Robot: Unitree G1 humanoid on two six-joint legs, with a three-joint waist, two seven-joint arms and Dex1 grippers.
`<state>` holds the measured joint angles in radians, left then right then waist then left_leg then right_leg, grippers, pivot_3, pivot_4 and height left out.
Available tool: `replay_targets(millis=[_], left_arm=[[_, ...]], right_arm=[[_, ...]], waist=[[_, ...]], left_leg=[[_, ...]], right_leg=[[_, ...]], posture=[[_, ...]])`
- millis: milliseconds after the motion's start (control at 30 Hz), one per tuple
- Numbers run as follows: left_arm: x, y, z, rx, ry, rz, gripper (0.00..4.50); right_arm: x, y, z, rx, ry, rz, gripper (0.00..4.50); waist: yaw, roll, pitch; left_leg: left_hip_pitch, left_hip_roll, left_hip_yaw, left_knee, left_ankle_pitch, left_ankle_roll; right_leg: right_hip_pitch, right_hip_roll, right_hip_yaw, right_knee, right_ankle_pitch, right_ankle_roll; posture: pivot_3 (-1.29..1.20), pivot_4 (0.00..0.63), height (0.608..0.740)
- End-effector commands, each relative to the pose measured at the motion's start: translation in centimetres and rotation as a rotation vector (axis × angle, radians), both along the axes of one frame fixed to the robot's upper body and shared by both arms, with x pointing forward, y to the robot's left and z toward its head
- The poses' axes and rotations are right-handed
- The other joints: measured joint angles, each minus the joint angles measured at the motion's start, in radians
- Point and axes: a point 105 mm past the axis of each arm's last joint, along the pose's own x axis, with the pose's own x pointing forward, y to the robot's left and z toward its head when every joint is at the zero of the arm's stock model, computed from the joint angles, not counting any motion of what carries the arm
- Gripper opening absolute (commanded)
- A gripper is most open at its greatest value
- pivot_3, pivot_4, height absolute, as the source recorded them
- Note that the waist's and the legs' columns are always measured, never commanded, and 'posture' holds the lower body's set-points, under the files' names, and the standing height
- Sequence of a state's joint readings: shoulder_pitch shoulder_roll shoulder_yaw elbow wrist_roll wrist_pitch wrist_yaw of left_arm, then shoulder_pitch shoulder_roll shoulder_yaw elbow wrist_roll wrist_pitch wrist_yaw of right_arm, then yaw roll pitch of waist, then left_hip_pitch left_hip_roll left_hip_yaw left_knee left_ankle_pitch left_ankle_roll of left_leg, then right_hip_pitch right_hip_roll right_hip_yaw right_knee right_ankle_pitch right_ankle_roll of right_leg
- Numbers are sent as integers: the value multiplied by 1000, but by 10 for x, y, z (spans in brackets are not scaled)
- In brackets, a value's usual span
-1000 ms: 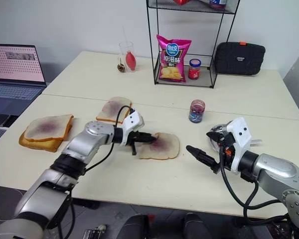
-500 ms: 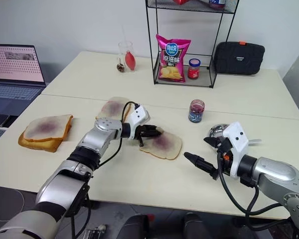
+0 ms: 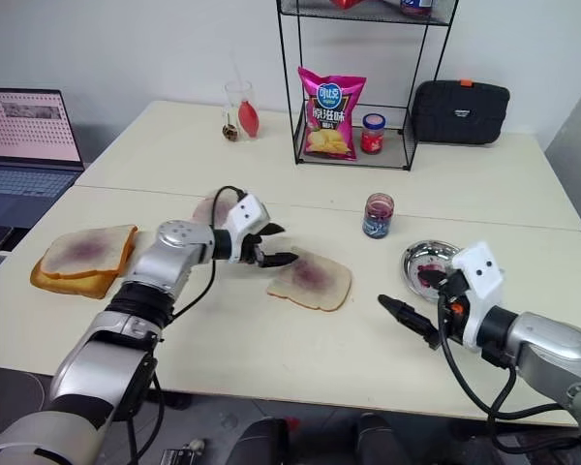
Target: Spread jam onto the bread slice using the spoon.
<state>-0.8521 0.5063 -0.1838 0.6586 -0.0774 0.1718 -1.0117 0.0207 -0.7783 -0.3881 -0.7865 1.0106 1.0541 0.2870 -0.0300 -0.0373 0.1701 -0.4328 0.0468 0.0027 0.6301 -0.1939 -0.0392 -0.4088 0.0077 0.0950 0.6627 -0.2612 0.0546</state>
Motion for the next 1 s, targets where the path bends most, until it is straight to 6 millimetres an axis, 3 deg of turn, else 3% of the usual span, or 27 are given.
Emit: replay_targets(millis=[33, 167, 267, 333, 400, 600, 800, 1000], left_arm=[[-8, 3, 45, -57, -130, -25, 4462], [-48, -30, 75, -194, -149, -228, 4462], [-65, -47, 87, -260, -134, -290, 4462], [-83, -58, 85, -265, -93, -368, 4462], [-101, -67, 71, -226, -39, -435, 4462], [-98, -76, 51, -197, -43, -396, 4462], [-98, -76, 46, -200, -54, -374, 4462], [-100, -77, 46, -209, -61, -345, 4462]], right_arm=[[-3, -20, 12, 65, -54, -122, 4500], [1, -55, 3, 179, -27, -377, 4500], [1, -79, -6, 276, 9, -539, 4500], [1, -91, -11, 381, 31, -622, 4500], [6, -100, -26, 504, 97, -700, 4500], [41, -120, -44, 748, 166, -756, 4500], [78, -117, -40, 860, 166, -687, 4500], [94, -111, -57, 869, 213, -671, 4500]], waist=[[0, 0, 0], [1, 0, 0], [3, 0, 0], [-1, 1, 0], [-8, 2, -1], [-28, 5, 0], [-30, 5, 0], [-24, 6, 0]], left_leg=[[0, 0, 0, 0, 0, 0], [0, 1, 0, 0, 0, 0], [0, 0, 0, 1, 0, 0], [1, 0, 1, 1, 0, 0], [2, 0, 1, 1, 0, 0], [7, 0, 2, 0, 2, 3], [7, 0, 3, 0, 3, 6], [5, 0, 2, -2, 3, 6]], right_leg=[[0, 0, 0, 0, 0, 0], [0, 0, 0, 0, 0, 0], [1, -2, 0, 0, 0, 0], [1, -1, 1, 1, 0, 0], [2, -1, 1, 1, 0, 0], [4, 1, 4, 2, 1, -4], [4, 1, 4, 2, 2, -6], [3, 2, 2, 1, 3, -3]], posture=[[0, 150, 740], [0, 150, 740], [0, 150, 740], [0, 150, 740], [0, 150, 740], [0, 150, 740], [0, 150, 740], [0, 150, 740]])
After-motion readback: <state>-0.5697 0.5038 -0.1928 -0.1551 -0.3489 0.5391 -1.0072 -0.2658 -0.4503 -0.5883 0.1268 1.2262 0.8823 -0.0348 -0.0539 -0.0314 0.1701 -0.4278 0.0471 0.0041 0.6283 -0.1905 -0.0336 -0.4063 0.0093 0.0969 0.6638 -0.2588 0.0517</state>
